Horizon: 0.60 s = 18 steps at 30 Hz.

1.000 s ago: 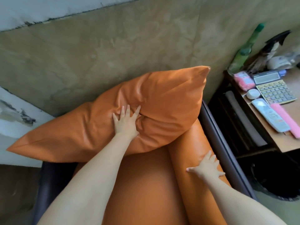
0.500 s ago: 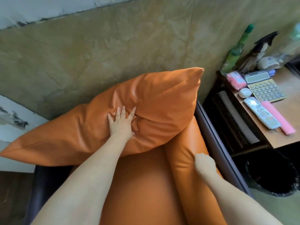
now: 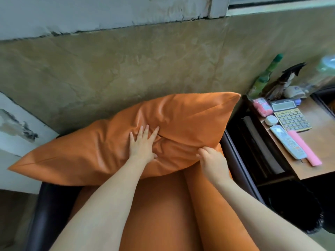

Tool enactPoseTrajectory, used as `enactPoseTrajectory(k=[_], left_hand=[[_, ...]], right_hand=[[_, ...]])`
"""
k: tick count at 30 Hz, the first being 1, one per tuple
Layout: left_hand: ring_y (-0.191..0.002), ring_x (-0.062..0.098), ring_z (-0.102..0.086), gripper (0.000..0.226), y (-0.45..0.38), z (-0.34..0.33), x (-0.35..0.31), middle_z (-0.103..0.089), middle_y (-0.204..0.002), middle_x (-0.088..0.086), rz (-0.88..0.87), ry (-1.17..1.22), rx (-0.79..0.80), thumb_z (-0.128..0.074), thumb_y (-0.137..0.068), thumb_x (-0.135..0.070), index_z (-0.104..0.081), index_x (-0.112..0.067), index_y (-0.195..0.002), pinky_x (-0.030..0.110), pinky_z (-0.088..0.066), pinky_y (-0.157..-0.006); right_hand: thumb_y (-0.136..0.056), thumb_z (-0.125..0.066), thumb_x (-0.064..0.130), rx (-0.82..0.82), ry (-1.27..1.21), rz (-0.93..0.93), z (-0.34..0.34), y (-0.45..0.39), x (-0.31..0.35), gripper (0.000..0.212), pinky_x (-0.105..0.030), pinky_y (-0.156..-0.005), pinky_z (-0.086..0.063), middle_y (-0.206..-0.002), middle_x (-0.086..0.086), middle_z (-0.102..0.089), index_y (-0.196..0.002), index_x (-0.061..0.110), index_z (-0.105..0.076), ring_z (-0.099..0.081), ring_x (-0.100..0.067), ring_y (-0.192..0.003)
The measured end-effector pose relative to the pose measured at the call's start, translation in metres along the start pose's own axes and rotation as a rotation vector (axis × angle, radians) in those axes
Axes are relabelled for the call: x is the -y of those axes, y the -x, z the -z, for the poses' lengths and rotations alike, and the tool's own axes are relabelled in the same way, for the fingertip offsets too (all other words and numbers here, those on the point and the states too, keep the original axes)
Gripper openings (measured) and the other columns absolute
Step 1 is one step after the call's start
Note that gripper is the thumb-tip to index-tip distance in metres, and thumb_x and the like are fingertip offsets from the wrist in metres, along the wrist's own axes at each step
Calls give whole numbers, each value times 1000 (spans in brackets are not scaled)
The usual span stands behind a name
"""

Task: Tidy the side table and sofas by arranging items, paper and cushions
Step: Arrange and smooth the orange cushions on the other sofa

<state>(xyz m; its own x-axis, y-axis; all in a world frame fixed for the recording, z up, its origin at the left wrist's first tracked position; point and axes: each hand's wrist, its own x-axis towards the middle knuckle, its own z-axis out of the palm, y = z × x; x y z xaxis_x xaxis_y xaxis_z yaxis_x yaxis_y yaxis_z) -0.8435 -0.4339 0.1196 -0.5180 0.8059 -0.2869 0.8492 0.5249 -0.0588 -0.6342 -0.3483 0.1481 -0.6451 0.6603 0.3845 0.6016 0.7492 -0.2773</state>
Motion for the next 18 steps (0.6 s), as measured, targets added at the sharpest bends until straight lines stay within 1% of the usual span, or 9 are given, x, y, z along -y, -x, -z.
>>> enactPoseTrajectory(k=[2, 3, 6, 8, 10, 12, 13, 16, 18], left_hand=[[-147, 22, 12, 100, 5, -2, 8, 12, -160, 4, -23, 2, -57, -59, -86, -52, 18, -32, -148, 48, -1, -117], [-147, 21, 11, 97, 10, -5, 14, 11, -160, 4, -29, -8, -96, -56, -87, -53, 16, -29, -149, 47, -1, -117], [-146, 21, 15, 84, 33, -23, 35, 14, -159, 3, -24, -30, -171, -41, -95, -51, 14, -19, -149, 48, 4, -116], [-143, 20, 15, 80, 54, -45, 53, 11, -157, 3, -1, -42, -226, -42, -96, -48, 10, -16, -147, 50, 4, -114], [-141, 20, 11, 84, 70, -60, 71, 7, -156, 4, 41, -38, -271, -50, -91, -51, 4, -15, -146, 51, 1, -112], [-139, 21, 21, 87, 71, -63, 83, 22, -151, 5, 74, -18, -208, -41, -91, -58, 15, -16, -143, 50, 9, -110], [-140, 23, 19, 89, 67, -60, 89, 20, -153, 6, 69, -17, -230, -41, -90, -61, 13, -16, -145, 50, 8, -110], [-145, 28, -11, 96, 66, -61, 101, -18, -157, 10, 26, -42, -251, -60, -79, -60, -18, -10, -149, 55, -12, -113], [-145, 27, -10, 99, 86, -84, 112, -19, -155, 8, 45, -10, -259, -70, -74, -55, -22, -9, -146, 54, -10, -112]], right_hand=[[-80, -52, 25, 26, -12, 156, -25, -19, 13, 32, -34, -75, -51, -105, -11, -65, -103, 8, -67, -60, -27, -97], [-76, -62, 26, 70, -37, 228, -30, -34, 33, 44, -38, -89, -48, -121, -12, -60, -117, 10, -62, -55, -27, -111], [-66, -78, 38, 316, -13, 403, -38, -72, 86, 97, -49, -114, -14, -155, -7, -24, -147, 20, -27, -20, -25, -144], [-68, -74, 50, 480, 96, 398, -62, -81, 88, 111, -53, -113, 5, -159, -3, 5, -151, 25, -4, 7, -23, -146], [-71, -66, 61, 570, 224, 320, -83, -84, 82, 112, -54, -111, 12, -157, -3, 17, -150, 27, 7, 17, -23, -144], [-73, -57, 69, 598, 288, 307, -96, -86, 75, 110, -55, -111, 13, -157, -4, 19, -149, 28, 11, 19, -24, -144], [-74, -53, 72, 608, 318, 309, -101, -86, 72, 108, -55, -111, 12, -157, -4, 19, -148, 29, 12, 19, -24, -144], [-77, -41, 75, 629, 356, 275, -112, -89, 61, 101, -54, -112, 12, -157, -3, 18, -148, 29, 14, 19, -22, -143], [-80, -35, 75, 644, 389, 263, -117, -91, 57, 97, -54, -112, 12, -157, -3, 19, -148, 28, 14, 19, -23, -144]])
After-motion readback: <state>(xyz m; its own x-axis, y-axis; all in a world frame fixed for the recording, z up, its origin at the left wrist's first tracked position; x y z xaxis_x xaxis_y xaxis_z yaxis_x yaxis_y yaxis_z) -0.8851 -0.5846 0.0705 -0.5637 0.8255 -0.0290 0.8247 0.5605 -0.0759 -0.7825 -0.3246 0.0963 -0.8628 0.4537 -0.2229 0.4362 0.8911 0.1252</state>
